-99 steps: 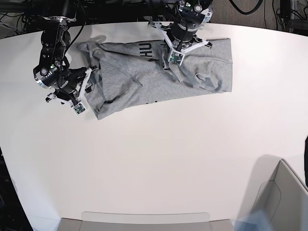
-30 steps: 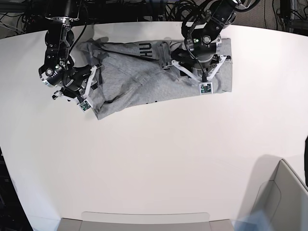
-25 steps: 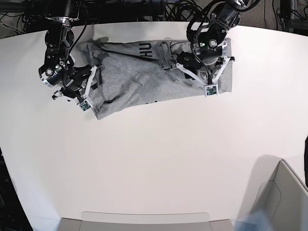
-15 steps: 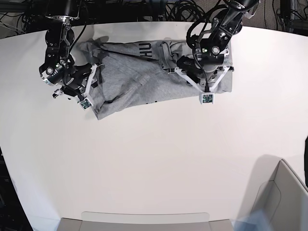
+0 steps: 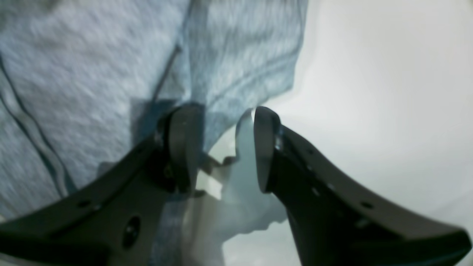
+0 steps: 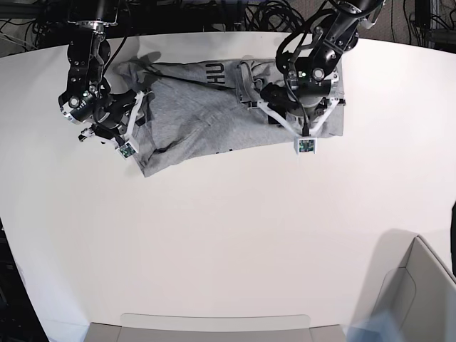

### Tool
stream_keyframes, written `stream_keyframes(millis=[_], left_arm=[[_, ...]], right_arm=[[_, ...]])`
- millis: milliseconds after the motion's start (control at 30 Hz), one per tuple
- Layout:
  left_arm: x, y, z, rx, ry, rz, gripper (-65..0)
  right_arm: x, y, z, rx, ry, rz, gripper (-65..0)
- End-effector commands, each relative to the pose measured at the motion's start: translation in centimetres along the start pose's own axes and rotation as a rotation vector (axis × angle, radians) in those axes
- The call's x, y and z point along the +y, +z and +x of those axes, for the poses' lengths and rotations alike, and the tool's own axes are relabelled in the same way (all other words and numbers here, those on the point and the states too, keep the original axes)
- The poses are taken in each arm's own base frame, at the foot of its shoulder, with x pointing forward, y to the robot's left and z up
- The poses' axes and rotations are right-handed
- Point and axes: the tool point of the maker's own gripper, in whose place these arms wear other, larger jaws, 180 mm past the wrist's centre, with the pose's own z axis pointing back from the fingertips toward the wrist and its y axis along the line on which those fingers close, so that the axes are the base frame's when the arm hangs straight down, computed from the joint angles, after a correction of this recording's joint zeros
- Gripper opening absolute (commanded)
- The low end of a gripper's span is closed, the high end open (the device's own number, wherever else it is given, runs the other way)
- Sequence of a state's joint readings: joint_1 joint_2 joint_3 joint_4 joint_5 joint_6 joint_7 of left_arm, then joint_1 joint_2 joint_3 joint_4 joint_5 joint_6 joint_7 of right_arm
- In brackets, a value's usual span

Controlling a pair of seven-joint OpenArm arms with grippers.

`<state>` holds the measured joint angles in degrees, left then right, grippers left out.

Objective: Fold the T-shirt properly

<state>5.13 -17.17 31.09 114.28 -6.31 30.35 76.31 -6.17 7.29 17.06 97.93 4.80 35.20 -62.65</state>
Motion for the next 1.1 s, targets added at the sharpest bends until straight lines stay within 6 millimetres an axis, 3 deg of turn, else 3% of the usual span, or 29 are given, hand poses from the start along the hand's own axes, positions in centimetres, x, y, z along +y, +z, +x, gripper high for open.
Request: stream_keyframes(millis=[0,133,300,467,600,767,967,1067], left_arm=[[-0.1,0.5,0.7,-0.025,0.005,-0.008,-39.2],[1.4,0.2,-0.1,0.004,-0.019,0.029,-39.2],[1.5,0.0,-0.1,0.007,-0.031,0.031,-39.9],[1.7,-1.4,-0.2,0.037,-0.089,0.046,-53.6],[1.7,-1.5,0.0,0.028,-0.133,0.042,-55.8],[0.9,-0.1,2.1,-0.064,-0.102,0.011,-55.8],[-0.4,0.3,4.4,-0.131,-0.132,-0.020,-55.8],[-2.1,0.4,3.8,-0.141,-0.185,-0.054,-55.8]], right_arm=[[-0.6,0.6,1.1,-0.039,0.016,-0.015,-40.3],[-0.7,0.6,1.2,-0.041,0.016,-0.016,-40.3],[-0.7,0.6,1.2,-0.041,0.016,-0.016,-40.3],[-0.4,0.5,1.3,-0.044,0.011,-0.009,-40.3],[-0.3,0.6,1.2,-0.044,0.007,-0.011,-40.3],[-0.4,0.6,1.1,-0.043,0.006,-0.011,-40.3],[-0.2,0.5,1.2,-0.044,0.009,-0.007,-40.3],[-0.2,0.5,1.2,-0.044,0.009,-0.007,-40.3]])
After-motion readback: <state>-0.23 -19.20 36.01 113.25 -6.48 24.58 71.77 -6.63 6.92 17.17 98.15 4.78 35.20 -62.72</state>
